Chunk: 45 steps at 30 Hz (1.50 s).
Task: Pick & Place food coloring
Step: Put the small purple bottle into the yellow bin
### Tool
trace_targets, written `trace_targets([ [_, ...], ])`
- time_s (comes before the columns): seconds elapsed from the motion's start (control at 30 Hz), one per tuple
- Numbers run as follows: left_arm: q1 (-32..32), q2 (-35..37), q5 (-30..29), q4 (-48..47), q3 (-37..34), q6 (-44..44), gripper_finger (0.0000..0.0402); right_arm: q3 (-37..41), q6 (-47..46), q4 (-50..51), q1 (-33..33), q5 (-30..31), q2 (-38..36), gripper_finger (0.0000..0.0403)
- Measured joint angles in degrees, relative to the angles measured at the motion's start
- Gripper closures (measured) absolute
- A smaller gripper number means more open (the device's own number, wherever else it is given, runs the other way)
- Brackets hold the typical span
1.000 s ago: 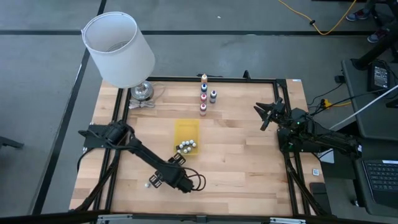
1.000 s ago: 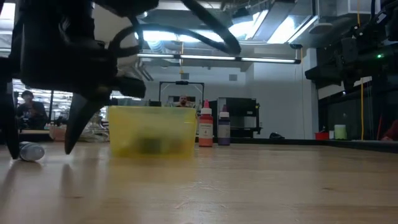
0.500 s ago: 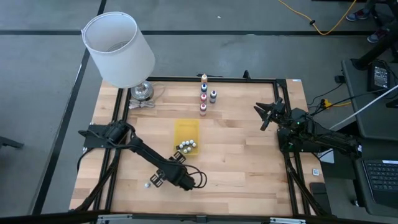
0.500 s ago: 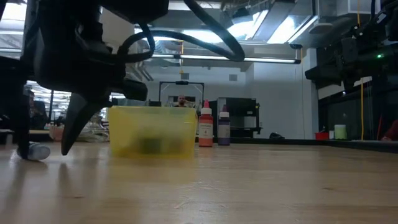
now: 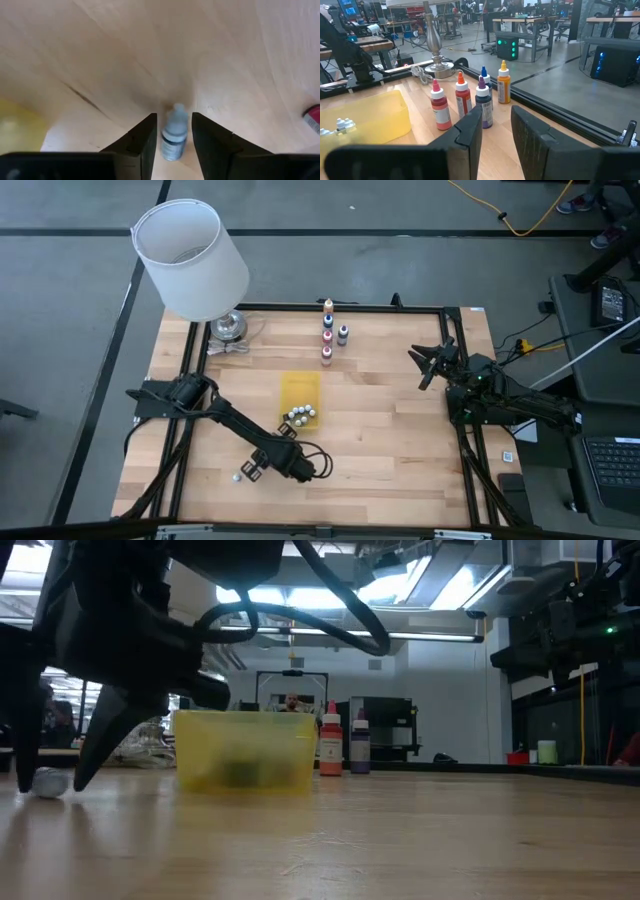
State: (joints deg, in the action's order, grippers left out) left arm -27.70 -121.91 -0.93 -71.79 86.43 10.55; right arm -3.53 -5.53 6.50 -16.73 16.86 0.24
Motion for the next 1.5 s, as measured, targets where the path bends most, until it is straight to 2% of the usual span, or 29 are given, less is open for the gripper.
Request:
trace_targets([
  [0.2,0.0,0.02,0.07,0.66,-0.01,-0.09,0.0298,0.0,-0.01,0.0,-0.02,0.0,0.01,0.0297],
  [0.57,0.0,0.02,0.11,0.28,-0.02,0.17,0.0352,0.0,0.01,0.0,-0.01,0.0,0.01,0.0297],
  [0.83,0.0,0.02,0.13,-0.43,-0.02,0.13,0.0342,0.0,0.01,0.0,-0.02,0.0,0.0,0.0297],
  [1.27,0.07,0.24,0.13,-3.45,0.11,-0.82,0.0348,0.0,0.01,0.0,-0.02,0.0,0.01,0.0297],
  [1.5,0.15,0.24,0.11,-7.37,4.72,-1.54,0.0348,0.0,-0.01,0.0,-0.01,0.0,0.0,0.0297],
])
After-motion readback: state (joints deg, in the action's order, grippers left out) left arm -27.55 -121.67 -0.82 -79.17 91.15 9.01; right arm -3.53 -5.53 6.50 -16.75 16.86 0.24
